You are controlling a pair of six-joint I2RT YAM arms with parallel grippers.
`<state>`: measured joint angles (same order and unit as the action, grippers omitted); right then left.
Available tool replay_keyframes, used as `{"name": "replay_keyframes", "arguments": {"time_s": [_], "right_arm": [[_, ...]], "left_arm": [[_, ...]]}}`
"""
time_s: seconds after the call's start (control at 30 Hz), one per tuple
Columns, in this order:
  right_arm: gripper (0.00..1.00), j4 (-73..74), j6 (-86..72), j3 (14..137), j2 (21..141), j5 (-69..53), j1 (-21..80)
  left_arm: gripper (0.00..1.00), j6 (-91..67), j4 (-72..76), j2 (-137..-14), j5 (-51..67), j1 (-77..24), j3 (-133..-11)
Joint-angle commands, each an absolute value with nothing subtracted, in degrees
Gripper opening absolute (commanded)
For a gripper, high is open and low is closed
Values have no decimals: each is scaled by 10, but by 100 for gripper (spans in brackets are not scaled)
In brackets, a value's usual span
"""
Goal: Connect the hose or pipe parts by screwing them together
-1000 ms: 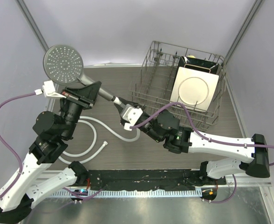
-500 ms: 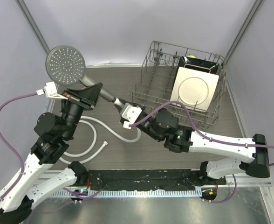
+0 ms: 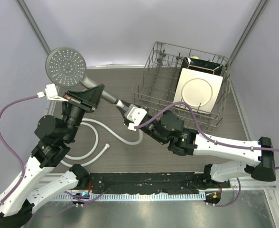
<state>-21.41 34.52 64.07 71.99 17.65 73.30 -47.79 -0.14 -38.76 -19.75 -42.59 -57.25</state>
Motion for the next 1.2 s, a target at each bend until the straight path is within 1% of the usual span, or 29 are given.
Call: {"name": "replay_keyframes", "arguments": {"time_s": [0.0,0.47,0.77,0.8,1.0,1.17], "right_arm": [[1,-320,338,660,707,134,738],[1,-281,344,691,714,130,737],[1,-290,323,693,720,125,734],[1,-293,319,691,720,125,733],[1,-302,288,677,703,94,715],[1,-294,257,675,688,37,693]], "left_arm": [[0,-497,-38,-396,-104,-441,-561],[0,-486,-43,-389,-26,-440,-541],[0,-515,-2,-392,-2,-440,-506],[0,-519,-3,-390,15,-440,-504],[0,-526,19,-377,34,-441,-493],[0,-541,33,-371,82,-440,-483]]}}
